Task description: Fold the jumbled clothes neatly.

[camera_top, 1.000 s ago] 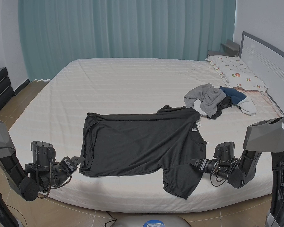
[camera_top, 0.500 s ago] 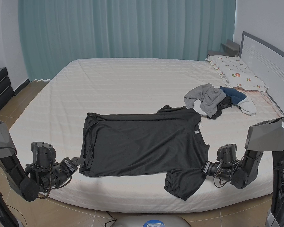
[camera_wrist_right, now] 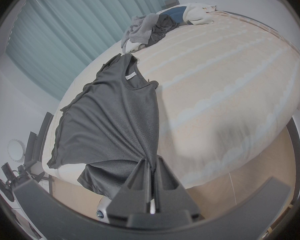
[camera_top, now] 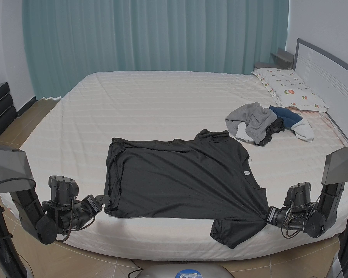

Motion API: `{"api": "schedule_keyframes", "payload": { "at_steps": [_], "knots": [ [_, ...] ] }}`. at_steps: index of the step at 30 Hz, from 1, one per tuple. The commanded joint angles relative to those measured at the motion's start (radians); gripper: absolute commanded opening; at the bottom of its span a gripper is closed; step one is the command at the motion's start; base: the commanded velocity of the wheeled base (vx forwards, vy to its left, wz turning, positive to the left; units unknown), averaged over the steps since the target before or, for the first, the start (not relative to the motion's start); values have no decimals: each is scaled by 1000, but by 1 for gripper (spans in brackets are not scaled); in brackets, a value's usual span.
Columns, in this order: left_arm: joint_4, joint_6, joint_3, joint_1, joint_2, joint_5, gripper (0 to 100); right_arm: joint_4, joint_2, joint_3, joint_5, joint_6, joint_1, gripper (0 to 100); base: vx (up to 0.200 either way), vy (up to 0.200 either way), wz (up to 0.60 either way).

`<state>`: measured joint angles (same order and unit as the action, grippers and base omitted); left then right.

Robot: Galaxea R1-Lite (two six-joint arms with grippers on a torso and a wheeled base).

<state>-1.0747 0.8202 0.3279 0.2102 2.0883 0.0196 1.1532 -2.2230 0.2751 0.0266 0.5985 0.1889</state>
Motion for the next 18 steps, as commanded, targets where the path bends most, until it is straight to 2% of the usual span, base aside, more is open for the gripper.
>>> {"api": "schedule_keyframes", "payload": {
  "at_steps": [1, 12, 16, 17, 18],
  "knots": [
    [-10, -21, 85, 29, 122, 16, 100, 26, 17, -31, 3, 0, 6, 0, 0, 0, 0],
    [5, -58, 206, 89, 182, 26, 100, 30, 26, -42, 1, 3, 35, 0, 0, 0, 0],
    [4, -110, 221, 89, 213, 86, 100, 31, 25, -45, 1, 1, 35, 0, 0, 0, 0],
    [2, -127, 221, 89, 223, 102, 0, 31, 25, -45, 1, 1, 35, 0, 0, 0, 0],
    [-1, -148, 220, 87, 237, 120, 0, 31, 26, -45, 1, 0, 35, 0, 0, 0, 0]
  ]
}}
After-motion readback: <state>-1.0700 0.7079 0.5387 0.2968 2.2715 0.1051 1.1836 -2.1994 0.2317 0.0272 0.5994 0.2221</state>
